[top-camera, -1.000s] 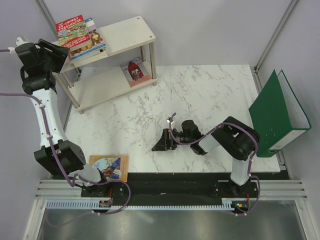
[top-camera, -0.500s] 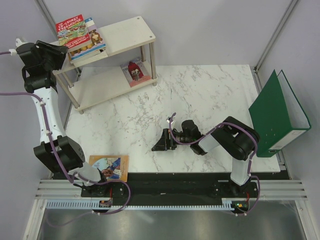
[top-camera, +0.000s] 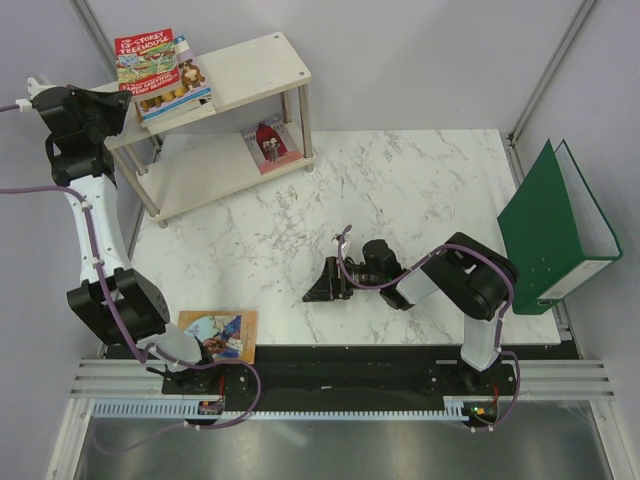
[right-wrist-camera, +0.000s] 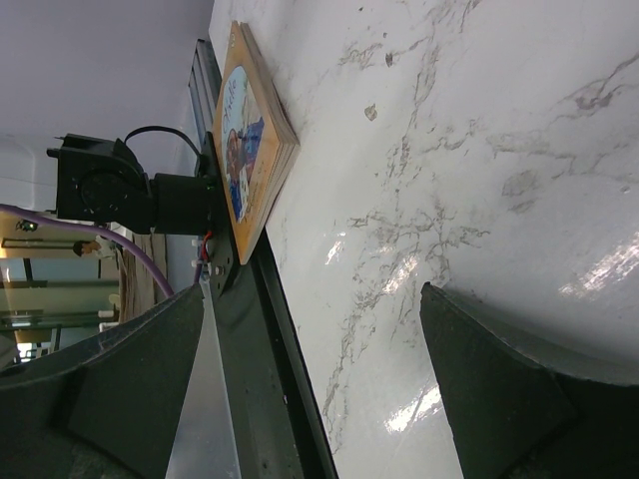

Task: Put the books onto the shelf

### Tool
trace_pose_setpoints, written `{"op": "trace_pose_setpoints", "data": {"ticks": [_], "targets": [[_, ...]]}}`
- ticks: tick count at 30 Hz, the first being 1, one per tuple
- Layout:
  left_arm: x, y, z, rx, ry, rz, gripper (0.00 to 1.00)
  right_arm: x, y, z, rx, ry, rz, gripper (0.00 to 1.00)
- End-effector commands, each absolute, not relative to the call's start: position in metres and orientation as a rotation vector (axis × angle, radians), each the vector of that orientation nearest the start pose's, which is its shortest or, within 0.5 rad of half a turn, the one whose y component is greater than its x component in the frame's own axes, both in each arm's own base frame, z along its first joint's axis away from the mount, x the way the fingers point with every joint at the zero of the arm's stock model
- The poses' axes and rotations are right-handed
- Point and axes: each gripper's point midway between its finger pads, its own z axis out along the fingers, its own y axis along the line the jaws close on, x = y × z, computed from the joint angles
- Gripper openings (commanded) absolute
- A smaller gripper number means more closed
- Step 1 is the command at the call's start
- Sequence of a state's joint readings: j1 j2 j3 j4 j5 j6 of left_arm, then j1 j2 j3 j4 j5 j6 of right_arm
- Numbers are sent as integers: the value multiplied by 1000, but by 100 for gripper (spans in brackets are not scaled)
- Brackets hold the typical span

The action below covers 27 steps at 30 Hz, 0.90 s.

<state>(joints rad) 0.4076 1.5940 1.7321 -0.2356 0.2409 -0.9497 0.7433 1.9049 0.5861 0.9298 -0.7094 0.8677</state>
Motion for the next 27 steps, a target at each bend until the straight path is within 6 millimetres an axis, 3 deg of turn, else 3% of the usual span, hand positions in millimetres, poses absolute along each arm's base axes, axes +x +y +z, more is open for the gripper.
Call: {"op": "trace_pose_setpoints", "data": {"ticks": [1,13,19,27], "targets": [[473,127,433,-901,1407,-598,2,155,323,-41,-280,2678,1420,98],[446,94,431,-842,1412,-726,2,154,324,-41,-281,2679,1427,98],[434,81,443,-833,1370,-804,2,154,323,-42,-278,2681,1428,98],[433,63,459,-810,1343,-879,2,154,324,-43,-277,2682,1430,98]]}}
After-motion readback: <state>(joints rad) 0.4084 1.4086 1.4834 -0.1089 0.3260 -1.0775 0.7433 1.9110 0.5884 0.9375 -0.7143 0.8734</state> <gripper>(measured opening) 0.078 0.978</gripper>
